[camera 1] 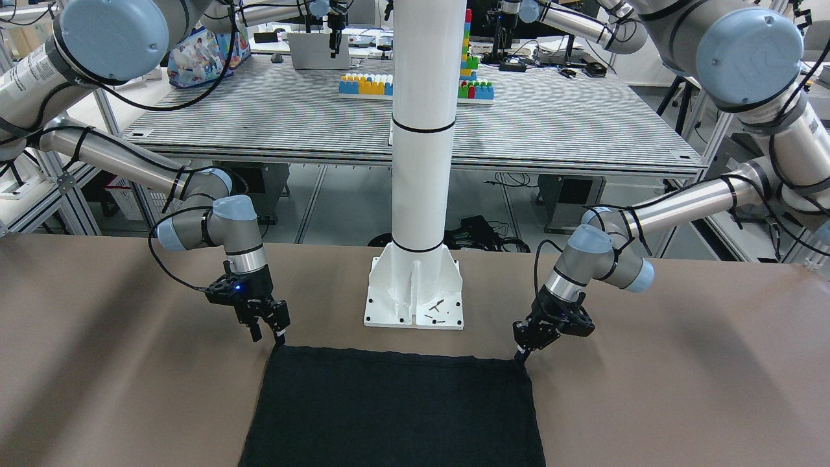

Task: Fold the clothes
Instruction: 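Lower both grippers and pinch the two hem corners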

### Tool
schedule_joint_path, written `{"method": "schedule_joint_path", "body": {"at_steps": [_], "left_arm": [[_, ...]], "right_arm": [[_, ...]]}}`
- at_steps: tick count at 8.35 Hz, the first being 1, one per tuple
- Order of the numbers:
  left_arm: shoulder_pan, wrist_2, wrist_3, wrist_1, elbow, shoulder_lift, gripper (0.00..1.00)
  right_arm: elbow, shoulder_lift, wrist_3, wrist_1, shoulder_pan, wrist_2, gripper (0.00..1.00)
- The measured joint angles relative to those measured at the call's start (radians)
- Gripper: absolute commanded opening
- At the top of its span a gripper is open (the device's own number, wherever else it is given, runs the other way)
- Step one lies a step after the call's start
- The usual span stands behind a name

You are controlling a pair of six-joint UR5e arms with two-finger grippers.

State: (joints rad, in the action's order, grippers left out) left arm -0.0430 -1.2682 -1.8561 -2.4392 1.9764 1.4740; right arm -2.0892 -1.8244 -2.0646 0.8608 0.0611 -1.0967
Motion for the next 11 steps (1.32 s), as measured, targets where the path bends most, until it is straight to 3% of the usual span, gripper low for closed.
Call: {"method": "schedule_joint_path", "body": {"at_steps": [3,5,8,10,11], "left_arm": [[0.001,0.008,0.0,0.0,-0.002,0.0,0.0],[0.001,0.009,0.0,0.0,-0.002,0.0,0.0],[0.003,0.01,0.0,0.0,-0.001,0.0,0.0],[0.007,0.01,0.0,0.0,-0.003,0.0,0.0],[0.007,0.01,0.0,0.0,-0.003,0.0,0.0]], "right_arm": [[0.017,0.008,-0.041,0.009,0.032,0.042,0.55],[0.033,0.015,-0.044,0.011,0.034,0.046,0.46],[0.038,0.037,-0.045,0.012,0.034,0.048,0.24],[0.037,0.045,-0.045,0.012,0.034,0.048,0.18],[0.037,0.046,-0.045,0.012,0.033,0.047,0.07]]}}
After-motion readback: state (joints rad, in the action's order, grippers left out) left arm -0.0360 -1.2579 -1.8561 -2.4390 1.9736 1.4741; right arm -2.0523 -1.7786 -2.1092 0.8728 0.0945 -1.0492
